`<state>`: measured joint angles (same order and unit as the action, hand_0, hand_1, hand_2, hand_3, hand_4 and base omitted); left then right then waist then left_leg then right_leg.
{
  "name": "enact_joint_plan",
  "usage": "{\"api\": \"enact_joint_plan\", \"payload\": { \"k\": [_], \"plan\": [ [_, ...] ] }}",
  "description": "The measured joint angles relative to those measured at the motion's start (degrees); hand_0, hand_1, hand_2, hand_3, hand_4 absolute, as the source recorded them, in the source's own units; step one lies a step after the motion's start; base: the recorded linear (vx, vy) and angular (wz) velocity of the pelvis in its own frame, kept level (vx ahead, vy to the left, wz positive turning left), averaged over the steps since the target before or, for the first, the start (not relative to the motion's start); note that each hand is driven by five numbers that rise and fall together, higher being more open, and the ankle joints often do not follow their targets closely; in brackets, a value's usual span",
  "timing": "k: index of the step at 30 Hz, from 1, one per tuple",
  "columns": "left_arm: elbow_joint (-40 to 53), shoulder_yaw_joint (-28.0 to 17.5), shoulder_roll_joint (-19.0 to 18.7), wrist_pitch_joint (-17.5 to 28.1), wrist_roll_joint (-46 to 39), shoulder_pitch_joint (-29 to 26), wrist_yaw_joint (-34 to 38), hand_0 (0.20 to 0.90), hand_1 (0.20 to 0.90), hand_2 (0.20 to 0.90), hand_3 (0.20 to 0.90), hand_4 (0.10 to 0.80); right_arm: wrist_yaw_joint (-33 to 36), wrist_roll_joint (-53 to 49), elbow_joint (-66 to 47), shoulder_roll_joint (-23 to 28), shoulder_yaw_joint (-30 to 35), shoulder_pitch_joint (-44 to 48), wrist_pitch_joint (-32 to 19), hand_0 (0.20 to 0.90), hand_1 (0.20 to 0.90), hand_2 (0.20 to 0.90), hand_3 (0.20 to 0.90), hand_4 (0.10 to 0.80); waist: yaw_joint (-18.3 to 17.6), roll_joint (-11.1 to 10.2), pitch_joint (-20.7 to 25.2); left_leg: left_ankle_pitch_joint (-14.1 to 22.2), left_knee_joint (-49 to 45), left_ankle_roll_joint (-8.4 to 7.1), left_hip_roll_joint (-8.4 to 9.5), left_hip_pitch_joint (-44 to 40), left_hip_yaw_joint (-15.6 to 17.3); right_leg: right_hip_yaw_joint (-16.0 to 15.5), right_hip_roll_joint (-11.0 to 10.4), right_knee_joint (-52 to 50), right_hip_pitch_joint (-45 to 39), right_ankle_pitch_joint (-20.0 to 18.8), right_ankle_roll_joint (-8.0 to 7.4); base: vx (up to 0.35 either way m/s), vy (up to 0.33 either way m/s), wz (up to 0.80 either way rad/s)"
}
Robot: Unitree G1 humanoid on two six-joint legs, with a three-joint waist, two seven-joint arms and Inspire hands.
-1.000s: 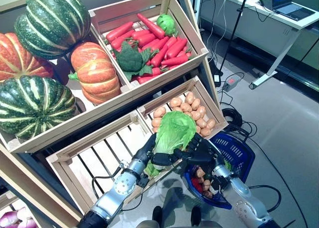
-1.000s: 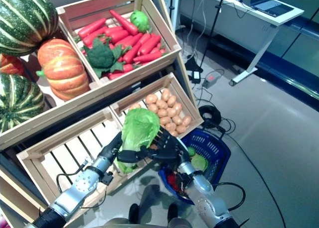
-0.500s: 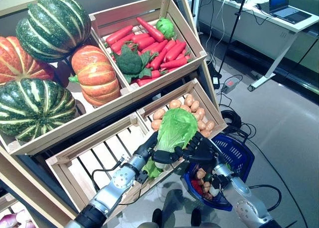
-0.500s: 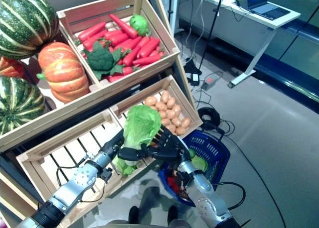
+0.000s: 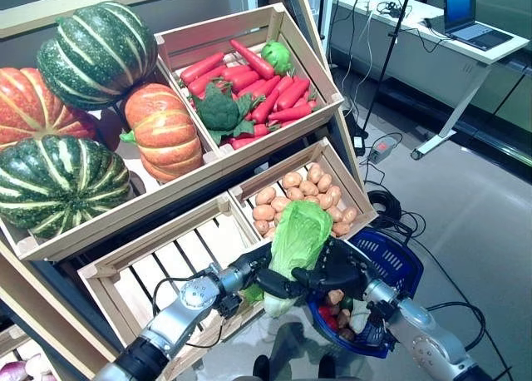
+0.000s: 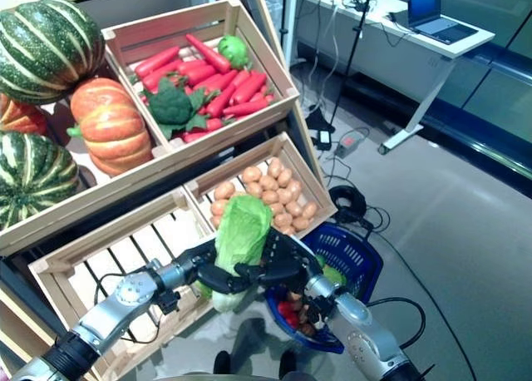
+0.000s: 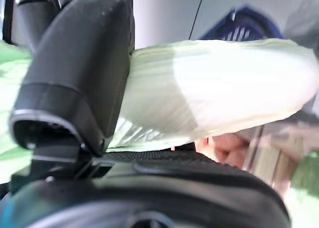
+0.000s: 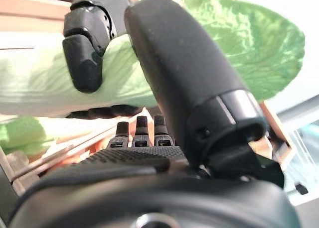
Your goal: Put vegetables into the basket
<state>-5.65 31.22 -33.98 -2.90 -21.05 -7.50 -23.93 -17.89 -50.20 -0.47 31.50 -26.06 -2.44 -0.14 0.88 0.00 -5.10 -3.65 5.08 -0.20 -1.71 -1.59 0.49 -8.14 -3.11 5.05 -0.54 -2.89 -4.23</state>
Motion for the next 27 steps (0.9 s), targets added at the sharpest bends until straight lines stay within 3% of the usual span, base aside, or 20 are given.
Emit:
{"api": "enact_joint_plan", "payload": {
  "k": [15, 16, 17, 18, 19, 27],
  "plan": [
    [0.0, 2.39, -3.03, -3.09, 2.3, -2.6, -8.92, 0.3, 0.3, 0.3, 0.3, 0.4, -3.39, -2.46, 0.15, 2.91, -2.55, 0.75, 4.59, 0.9, 0.9, 0.9, 0.9, 0.8, -0.04, 0.67, 0.93, 0.0, 0.0, 0.0, 0.03, 0.02, 0.0, 0.06, -0.02, 0.01, 0.08, -0.01, -0.01, -0.005, 0.0, 0.0],
    [0.0, 2.39, -3.09, -3.34, 2.29, -2.8, -9.31, 0.3, 0.3, 0.3, 0.3, 0.4, -3.42, -2.47, 0.15, 2.95, -2.59, 0.75, 4.59, 0.787, 0.787, 0.787, 0.787, 0.725, -0.04, 0.67, 0.94, 0.0, 0.0, 0.0, 0.03, 0.02, 0.0, 0.06, -0.02, 0.01, 0.08, -0.01, -0.01, 0.0, 0.0, 0.0],
    [0.0, 2.39, -3.06, -3.87, 2.28, -3.17, -9.78, 0.3, 0.3, 0.3, 0.3, 0.4, -3.45, -2.47, 0.15, 3.01, -2.6, 0.75, 4.59, 0.719, 0.719, 0.719, 0.719, 0.679, -0.05, 0.67, 0.94, 0.0, 0.0, 0.0, 0.03, 0.02, 0.0, 0.07, -0.02, 0.01, 0.08, -0.01, -0.01, 0.0, 0.0, 0.0],
    [-0.01, 2.47, -3.07, -4.29, 2.28, -3.57, -10.15, 0.3, 0.3, 0.3, 0.3, 0.4, -3.47, -2.47, 0.15, 3.11, -2.6, 0.75, 4.59, 0.444, 0.444, 0.444, 0.444, 0.496, -0.05, 0.67, 0.94, 0.0, 0.0, 0.0, 0.03, 0.02, 0.0, 0.07, -0.02, 0.01, 0.07, -0.01, -0.01, 0.0, 0.0, 0.0],
    [-0.01, 2.47, -3.08, -4.39, 2.28, -3.67, -10.27, 0.3, 0.3, 0.3, 0.3, 0.4, -3.47, -2.47, 0.16, 3.15, -2.6, 0.75, 4.59, 0.316, 0.316, 0.316, 0.316, 0.411, -0.05, 0.67, 0.94, 0.0, 0.0, 0.0, 0.03, 0.02, 0.0, 0.07, -0.02, 0.01, 0.07, -0.01, -0.01, 0.0, 0.0, 0.0],
    [-0.01, 3.02, -2.46, -5.54, 2.09, -3.63, -10.98, 0.3, 0.3, 0.3, 0.3, 0.4, -3.46, -2.44, 1.47, 3.34, -2.45, 0.77, 4.58, 0.3, 0.3, 0.3, 0.3, 0.4, -0.05, 0.69, 1.03, 0.0, 0.0, 0.0, 0.03, 0.02, 0.01, 0.11, -0.01, 0.01, 0.08, -0.02, -0.01, 0.0, 0.0, 0.0]
  ]
}}
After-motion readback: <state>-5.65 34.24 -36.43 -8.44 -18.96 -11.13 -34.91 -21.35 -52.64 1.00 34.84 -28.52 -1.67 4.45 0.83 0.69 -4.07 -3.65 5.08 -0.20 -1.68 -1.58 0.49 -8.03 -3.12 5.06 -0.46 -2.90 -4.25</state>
